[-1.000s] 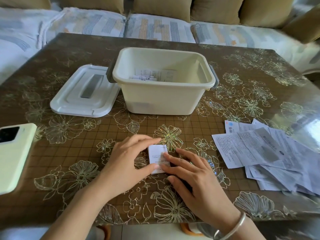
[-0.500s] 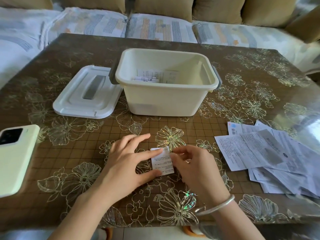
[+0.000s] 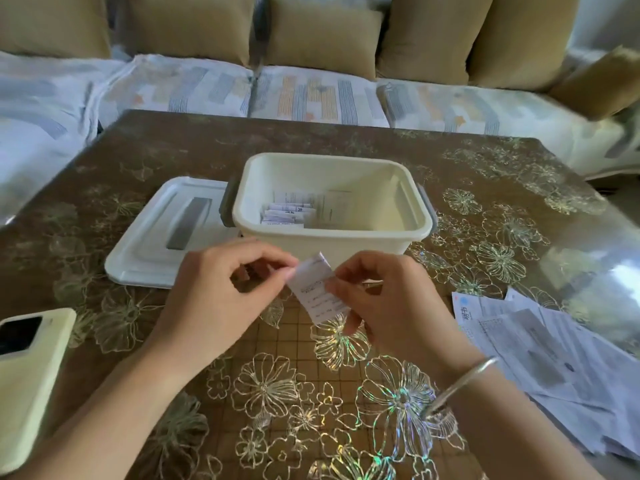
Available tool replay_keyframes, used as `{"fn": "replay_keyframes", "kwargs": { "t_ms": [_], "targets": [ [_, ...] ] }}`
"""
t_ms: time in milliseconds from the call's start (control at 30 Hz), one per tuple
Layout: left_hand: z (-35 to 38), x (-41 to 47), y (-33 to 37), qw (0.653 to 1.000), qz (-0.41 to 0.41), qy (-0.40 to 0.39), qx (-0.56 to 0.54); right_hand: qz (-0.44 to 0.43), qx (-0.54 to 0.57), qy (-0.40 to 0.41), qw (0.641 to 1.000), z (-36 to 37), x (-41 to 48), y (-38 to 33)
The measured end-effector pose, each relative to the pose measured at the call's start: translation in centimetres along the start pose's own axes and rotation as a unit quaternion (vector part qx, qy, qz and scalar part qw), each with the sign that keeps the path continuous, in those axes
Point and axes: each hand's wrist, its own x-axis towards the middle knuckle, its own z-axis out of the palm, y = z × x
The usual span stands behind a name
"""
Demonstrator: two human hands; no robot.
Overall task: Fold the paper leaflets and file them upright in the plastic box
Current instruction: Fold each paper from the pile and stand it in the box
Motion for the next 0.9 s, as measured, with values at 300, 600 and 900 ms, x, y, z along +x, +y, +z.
{"fn": "replay_keyframes", "kwargs": {
  "t_ms": [300,600,900],
  "targets": [
    [-2.1,6.1,-3.1,0.991,-0.043,0.116,0.042,-0.126,-0.185,0.061,0.973,-3.2,12.4,-3.1],
    [0.2,6.3,-6.5,0.994,-0.039,0.098,0.01,-0.196,-0.37,-0.042,0.907,0.2,16.8,-0.9],
    [0.3,6.4,-6.8,0.994,-0.018,0.103,-0.019,-0.185,-0.406,-0.058,0.893,2.1,17.7,-0.4]
  ]
}}
